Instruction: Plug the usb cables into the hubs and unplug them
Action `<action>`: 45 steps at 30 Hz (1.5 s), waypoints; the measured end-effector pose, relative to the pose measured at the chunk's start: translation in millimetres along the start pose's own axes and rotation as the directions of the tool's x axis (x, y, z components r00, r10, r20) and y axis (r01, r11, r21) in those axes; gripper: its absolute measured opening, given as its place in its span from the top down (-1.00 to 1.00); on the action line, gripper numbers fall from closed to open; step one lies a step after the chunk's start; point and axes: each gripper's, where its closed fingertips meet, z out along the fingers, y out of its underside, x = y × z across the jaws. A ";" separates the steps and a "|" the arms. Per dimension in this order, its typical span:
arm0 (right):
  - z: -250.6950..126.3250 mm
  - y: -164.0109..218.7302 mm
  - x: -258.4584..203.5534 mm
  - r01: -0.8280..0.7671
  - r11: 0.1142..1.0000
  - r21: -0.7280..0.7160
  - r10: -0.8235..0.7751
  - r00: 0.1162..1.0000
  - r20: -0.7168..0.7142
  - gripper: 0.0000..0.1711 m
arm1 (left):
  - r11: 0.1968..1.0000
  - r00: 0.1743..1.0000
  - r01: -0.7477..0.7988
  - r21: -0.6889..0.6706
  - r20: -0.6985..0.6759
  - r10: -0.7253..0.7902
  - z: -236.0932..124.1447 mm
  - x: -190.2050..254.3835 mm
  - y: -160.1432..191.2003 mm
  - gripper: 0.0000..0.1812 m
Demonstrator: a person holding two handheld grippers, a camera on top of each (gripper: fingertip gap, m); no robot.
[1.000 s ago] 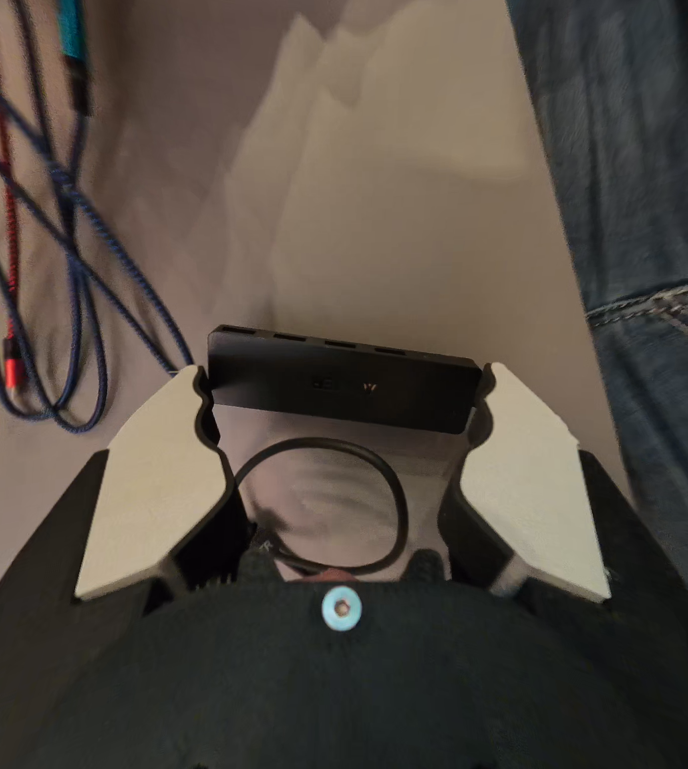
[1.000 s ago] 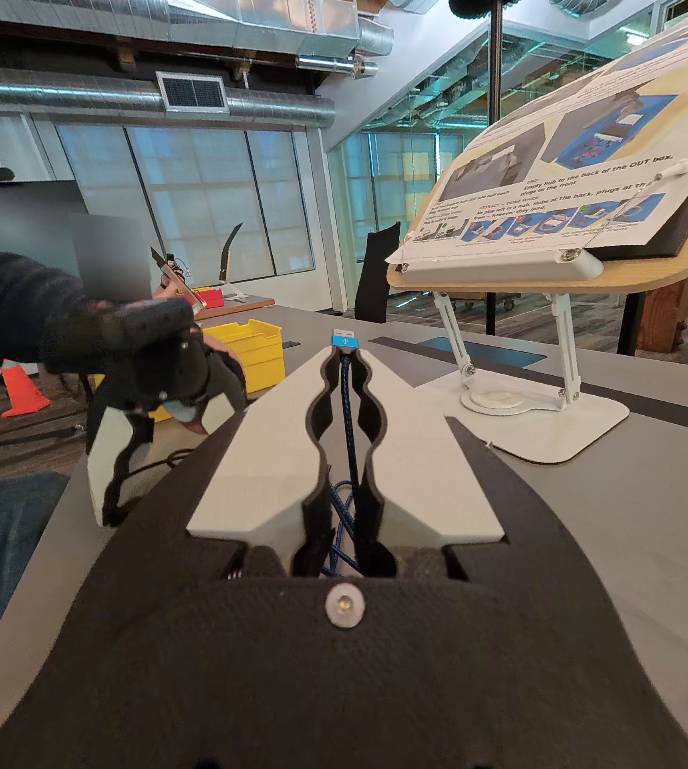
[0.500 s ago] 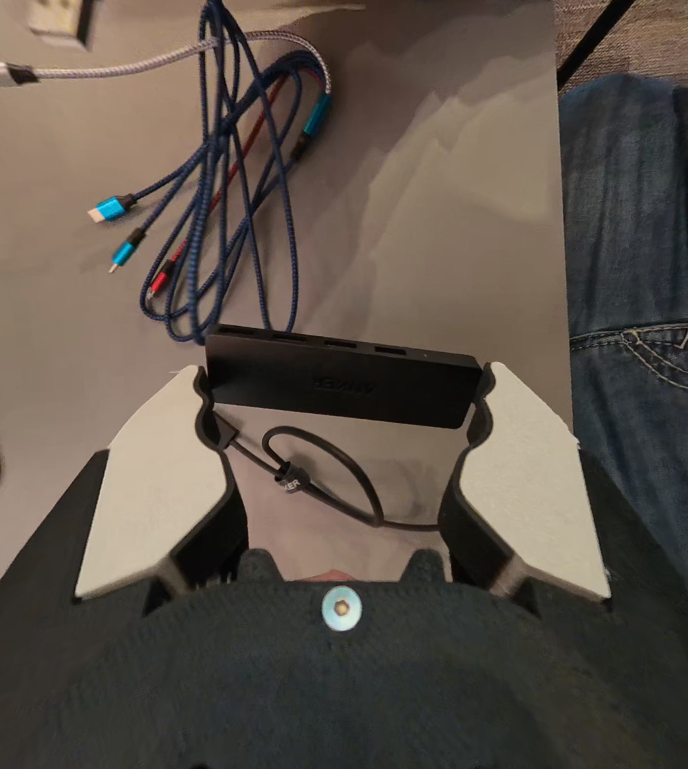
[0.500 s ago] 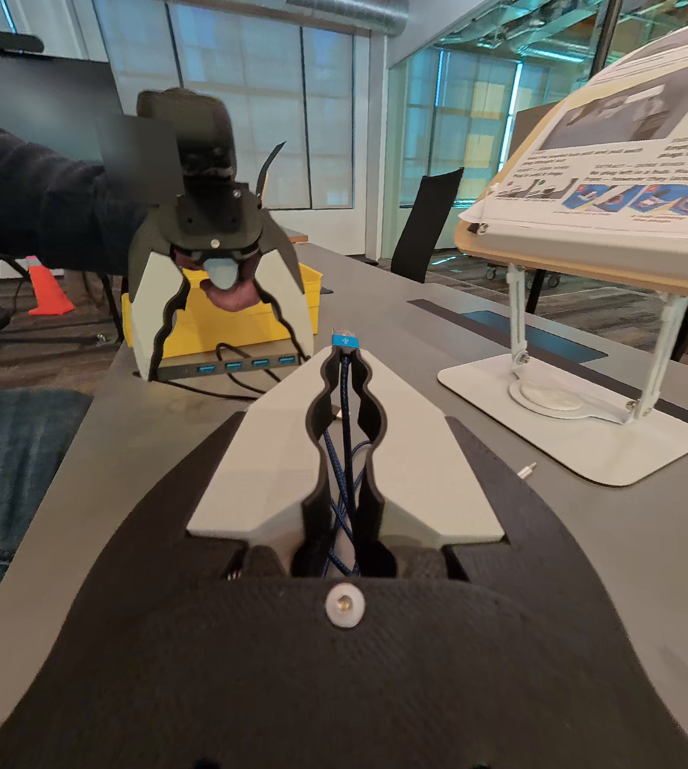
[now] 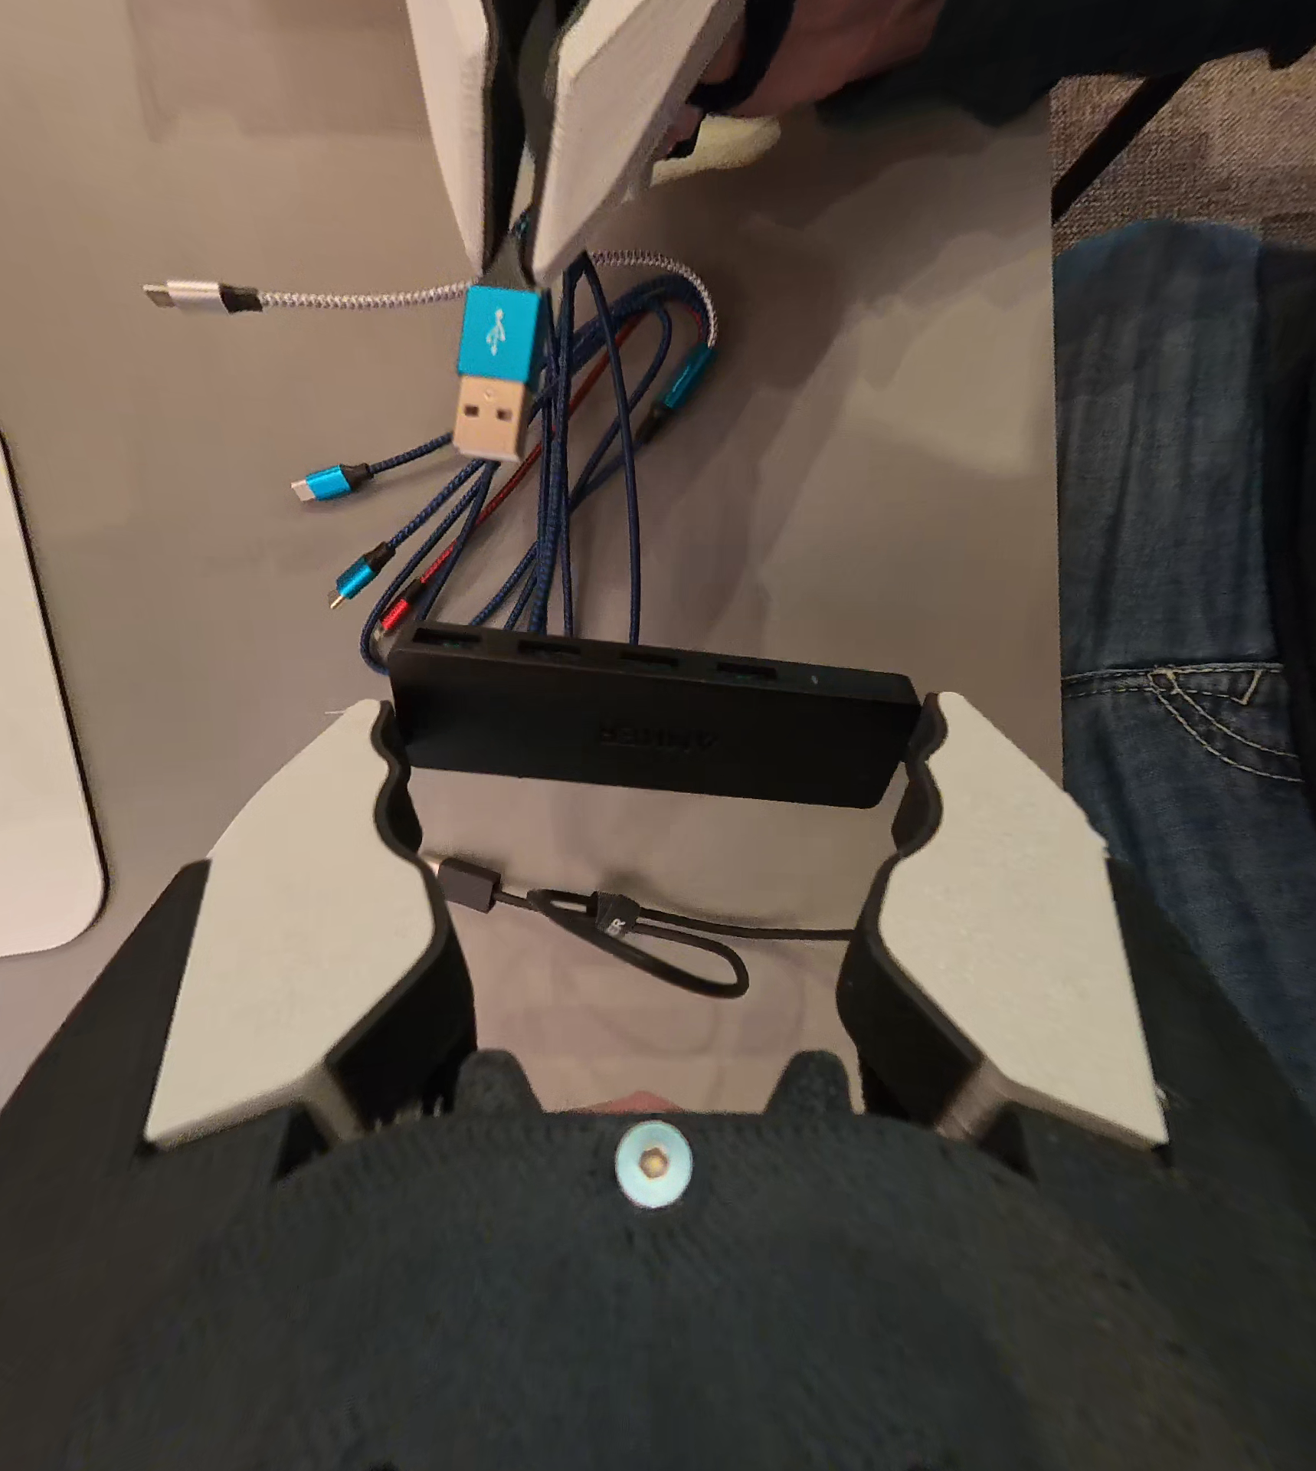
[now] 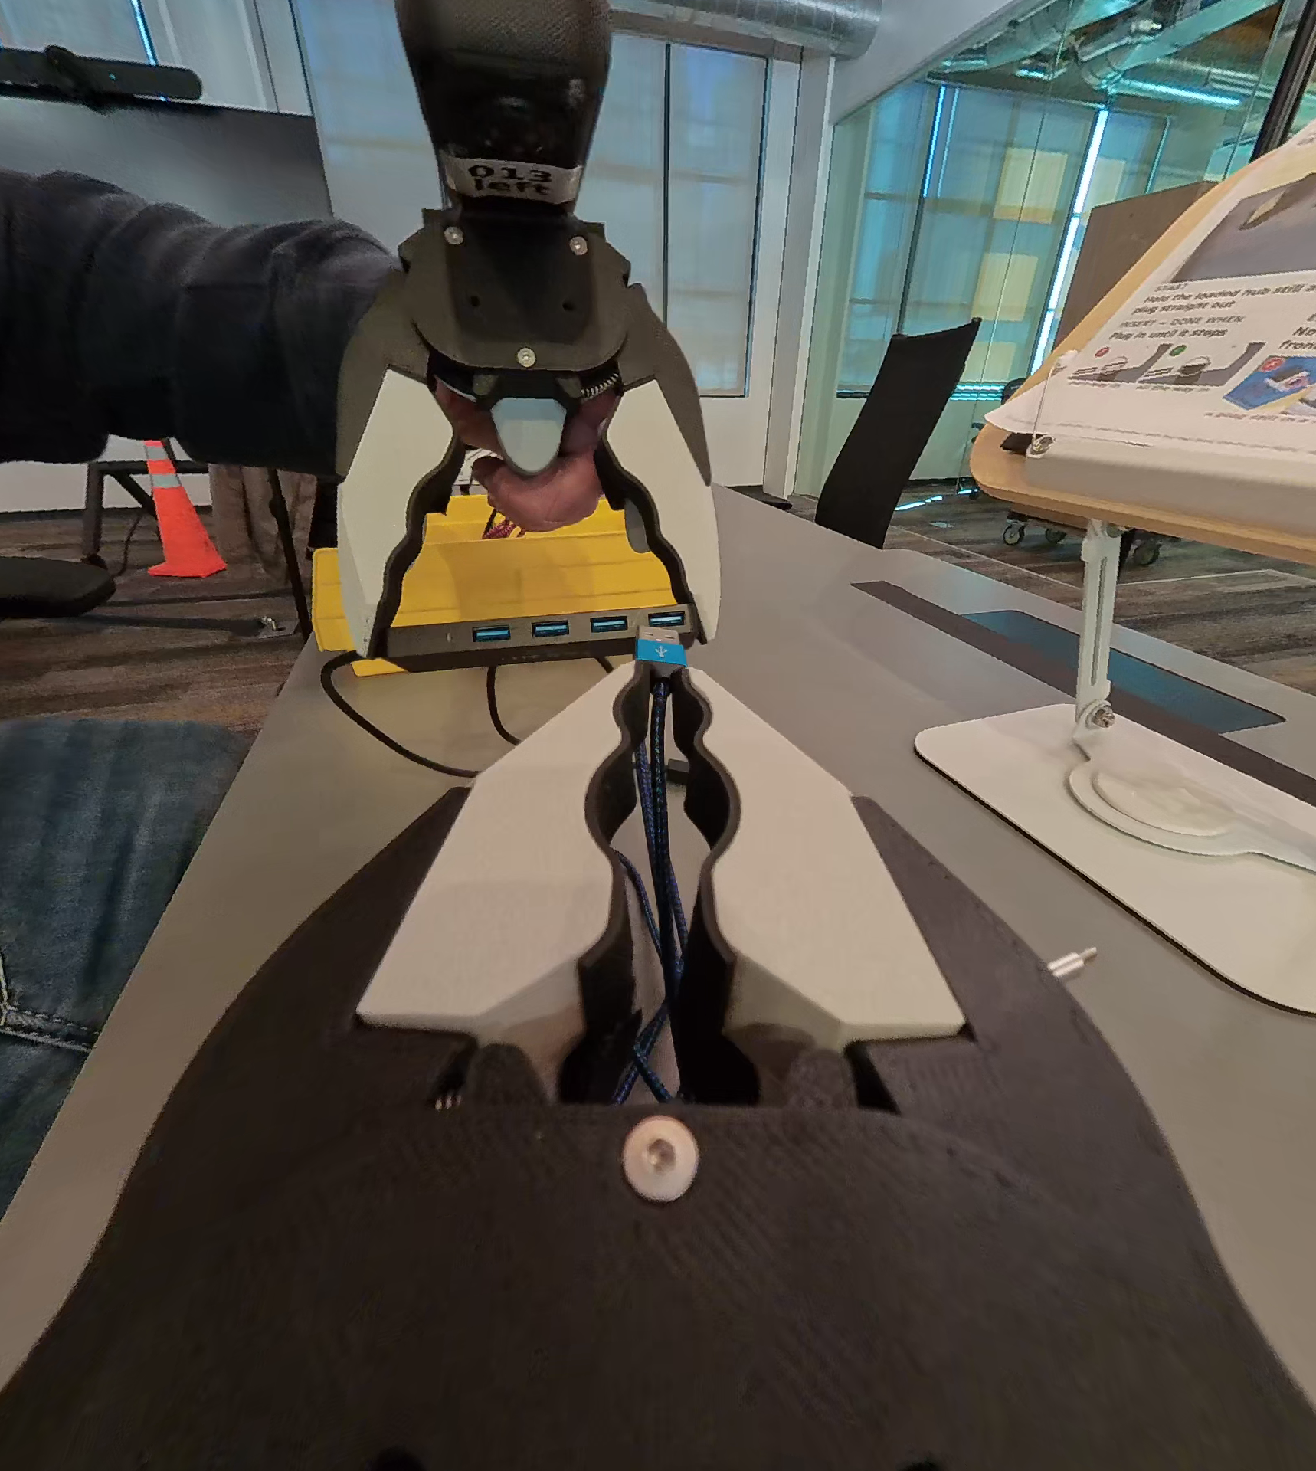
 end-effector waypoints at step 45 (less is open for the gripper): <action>22.2 27.3 -29.2 0.107 0.980 -0.167 -0.092 0.991 0.096 0.96 | 0.973 0.998 -0.013 -0.230 -0.065 -0.002 19.2 -2.5 5.1 -0.29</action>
